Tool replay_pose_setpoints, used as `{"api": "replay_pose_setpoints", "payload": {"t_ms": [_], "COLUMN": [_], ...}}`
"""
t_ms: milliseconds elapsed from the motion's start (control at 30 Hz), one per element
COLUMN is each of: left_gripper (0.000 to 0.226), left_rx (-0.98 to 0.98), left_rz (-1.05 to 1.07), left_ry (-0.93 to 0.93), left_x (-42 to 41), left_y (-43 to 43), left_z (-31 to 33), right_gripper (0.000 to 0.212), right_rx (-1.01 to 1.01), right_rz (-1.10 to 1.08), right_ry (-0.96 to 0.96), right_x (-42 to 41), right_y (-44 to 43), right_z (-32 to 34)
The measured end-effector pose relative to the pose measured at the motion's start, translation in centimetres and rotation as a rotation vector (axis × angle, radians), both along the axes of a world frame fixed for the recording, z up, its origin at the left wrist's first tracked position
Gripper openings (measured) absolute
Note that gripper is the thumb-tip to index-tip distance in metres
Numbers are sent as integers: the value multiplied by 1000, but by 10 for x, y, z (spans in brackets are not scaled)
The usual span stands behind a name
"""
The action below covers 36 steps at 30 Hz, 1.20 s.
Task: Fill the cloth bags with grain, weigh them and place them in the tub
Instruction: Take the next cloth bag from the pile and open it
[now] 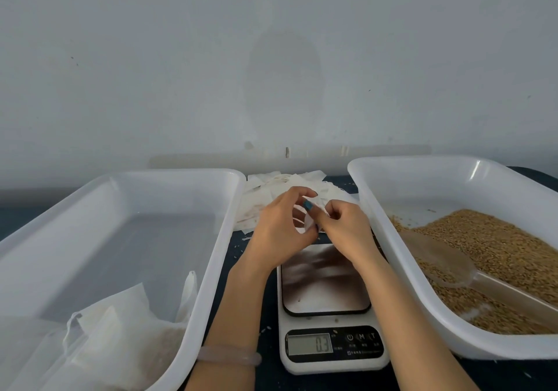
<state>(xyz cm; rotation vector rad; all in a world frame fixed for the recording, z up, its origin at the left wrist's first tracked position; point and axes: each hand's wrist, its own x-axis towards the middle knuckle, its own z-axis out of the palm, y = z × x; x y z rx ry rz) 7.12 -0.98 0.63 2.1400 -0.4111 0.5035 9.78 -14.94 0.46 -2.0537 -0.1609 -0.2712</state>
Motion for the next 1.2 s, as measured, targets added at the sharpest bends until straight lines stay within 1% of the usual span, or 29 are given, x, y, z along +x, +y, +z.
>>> {"api": "replay_pose_setpoints", "payload": {"t_ms": [67,167,233,333,400,500,567,633,733,800,867,967,1033,1067,1100,1133,1200], "left_gripper": [43,33,26,25,29,35,39,44,62,72,76,81,90,92,87,78,57], "left_rx": [35,17,-16,-66,-81,-85,-71,21,226,295,309,271,203,141,98,87,127], "left_rz": [56,186,290,443,479,404,333,240,117,110,164,242,223,200,186,193,259], "left_ry": [-11,-43,-48,-91,-110,-130,-188,-254,-290,-288,-270,-236,-178,-128,-86,-69,-112], "left_x": [0,2,3,4,4,3,3,1,0,2,5,6,4,3,3,4,6], "left_y": [-1,0,0,2,1,-1,0,4,4,0,-2,2,3,2,1,1,2], "left_z": [0,0,1,2,2,0,1,0,-2,-6,-8,-11,-12,-11,-10,-10,-10], "right_gripper": [41,21,16,23,24,23,21,19,13,11,9,14,20,22,23,23,23], "right_rx": [7,45,81,70,2,-135,-149,-117,-57,-38,-13,-3,-1,-13,-26,-38,-89], "right_rz": [29,108,124,82,6,-62,-64,-59,-26,21,68,142,208,231,242,246,232], "right_ry": [-24,-37,-50,-78,-146,-251,-270,-266,-256,-253,-248,-242,-216,-206,-201,-207,-251], "right_x": [-1,-2,-2,-5,-7,-9,-10,-10,-10,-10,-11,-13,-15,-16,-17,-17,-16], "right_y": [-1,-1,0,4,6,7,6,5,4,4,6,6,6,6,7,7,7], "right_z": [0,3,4,4,3,4,6,7,9,10,11,16,18,19,19,20,19]}}
